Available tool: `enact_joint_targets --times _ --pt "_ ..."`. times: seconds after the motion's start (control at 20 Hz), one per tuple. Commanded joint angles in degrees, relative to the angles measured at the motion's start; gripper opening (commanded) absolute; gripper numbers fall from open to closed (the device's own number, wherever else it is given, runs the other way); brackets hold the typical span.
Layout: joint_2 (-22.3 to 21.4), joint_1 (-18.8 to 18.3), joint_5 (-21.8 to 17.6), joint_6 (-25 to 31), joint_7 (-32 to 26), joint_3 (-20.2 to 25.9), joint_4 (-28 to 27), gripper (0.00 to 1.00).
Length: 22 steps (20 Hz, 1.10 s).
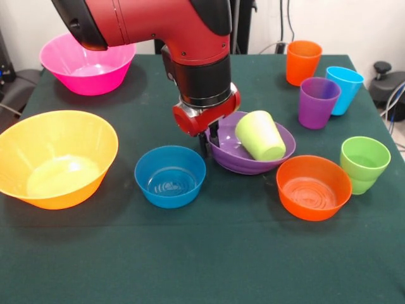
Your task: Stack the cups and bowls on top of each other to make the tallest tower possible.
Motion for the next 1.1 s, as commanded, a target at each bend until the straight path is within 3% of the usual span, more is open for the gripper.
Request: enact_joint_targets --times 0.05,0.1,0.15,0.8,0.95,1.1 --pt "1.5 -0.3 -7.7 5.6 -23.0 0.3 -2.8 0.00" --pt "1.5 -0.3 -7.8 5.7 -23.1 0.3 -2.8 0.00" --pt "1.5 -0.3 -7.8 5.8 -23.1 0.3 -2.8 1.00" --pt "1.3 -0.5 -8.5 6.6 -24.4 0.8 -2.6 1.00" --pt "0.0 -1.7 -6.3 6.4 -23.0 2.0 -0.9 1.00" --pt "-4.0 -5.4 -3.6 7.9 -26.5 4.9 3.3 1.00"
